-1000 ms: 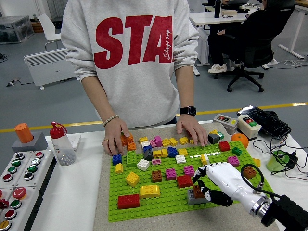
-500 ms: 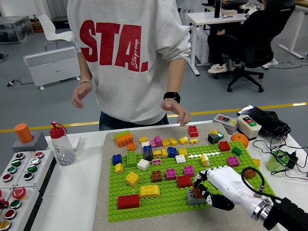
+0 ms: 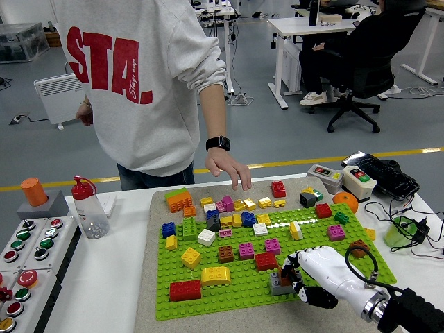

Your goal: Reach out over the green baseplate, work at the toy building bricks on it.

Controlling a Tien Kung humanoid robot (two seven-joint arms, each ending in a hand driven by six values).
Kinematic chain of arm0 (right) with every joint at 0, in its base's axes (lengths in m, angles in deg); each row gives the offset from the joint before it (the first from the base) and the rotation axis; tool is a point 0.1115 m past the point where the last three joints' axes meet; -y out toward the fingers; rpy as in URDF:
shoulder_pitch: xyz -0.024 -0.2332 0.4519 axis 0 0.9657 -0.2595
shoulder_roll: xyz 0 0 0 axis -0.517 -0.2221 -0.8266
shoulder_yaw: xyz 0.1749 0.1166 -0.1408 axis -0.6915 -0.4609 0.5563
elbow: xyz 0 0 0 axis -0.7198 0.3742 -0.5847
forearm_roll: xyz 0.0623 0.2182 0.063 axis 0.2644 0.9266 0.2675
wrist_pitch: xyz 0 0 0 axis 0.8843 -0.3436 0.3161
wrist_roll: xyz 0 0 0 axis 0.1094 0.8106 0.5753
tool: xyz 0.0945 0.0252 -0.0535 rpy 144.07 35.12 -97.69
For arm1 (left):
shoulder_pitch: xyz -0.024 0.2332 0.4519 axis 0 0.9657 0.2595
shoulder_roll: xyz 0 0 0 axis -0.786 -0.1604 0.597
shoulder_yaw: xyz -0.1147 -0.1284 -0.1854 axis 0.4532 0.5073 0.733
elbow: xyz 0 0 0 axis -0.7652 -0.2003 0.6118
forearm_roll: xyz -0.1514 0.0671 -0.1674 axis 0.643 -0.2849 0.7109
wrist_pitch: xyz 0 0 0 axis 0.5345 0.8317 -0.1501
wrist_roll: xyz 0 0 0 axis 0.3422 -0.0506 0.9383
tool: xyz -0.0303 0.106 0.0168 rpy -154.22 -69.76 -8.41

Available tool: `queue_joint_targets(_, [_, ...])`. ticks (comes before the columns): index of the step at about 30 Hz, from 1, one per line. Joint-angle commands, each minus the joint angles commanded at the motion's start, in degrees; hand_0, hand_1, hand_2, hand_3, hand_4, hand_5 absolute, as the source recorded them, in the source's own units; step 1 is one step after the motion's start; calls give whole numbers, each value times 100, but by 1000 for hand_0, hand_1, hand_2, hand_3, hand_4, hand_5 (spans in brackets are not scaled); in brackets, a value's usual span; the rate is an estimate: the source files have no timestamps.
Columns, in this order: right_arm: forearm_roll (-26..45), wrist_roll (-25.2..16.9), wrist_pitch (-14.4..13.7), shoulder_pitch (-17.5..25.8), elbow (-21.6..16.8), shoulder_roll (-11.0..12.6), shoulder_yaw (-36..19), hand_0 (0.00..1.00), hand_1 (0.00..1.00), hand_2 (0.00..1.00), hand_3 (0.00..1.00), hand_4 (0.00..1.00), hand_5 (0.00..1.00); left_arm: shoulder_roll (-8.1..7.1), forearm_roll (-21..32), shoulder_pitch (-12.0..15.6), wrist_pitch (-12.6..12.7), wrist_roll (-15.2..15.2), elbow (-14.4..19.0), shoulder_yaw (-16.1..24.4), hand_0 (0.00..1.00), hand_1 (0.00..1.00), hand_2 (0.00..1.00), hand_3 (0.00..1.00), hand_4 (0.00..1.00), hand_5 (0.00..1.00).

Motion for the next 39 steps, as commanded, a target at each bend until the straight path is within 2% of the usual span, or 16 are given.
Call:
queue_joint_targets(16, [-17, 5, 14, -71, 305, -126, 134, 567, 600, 584, 554, 307, 147, 13, -29, 40, -2, 14, 0, 10, 648, 684, 673, 567, 285, 998])
queue_joint_targets(39, [-103, 16, -6, -53, 21, -55, 11, 570, 601, 584, 554, 308, 137, 10, -6, 45, -9, 9, 0, 10, 649, 682, 671, 568, 286, 998])
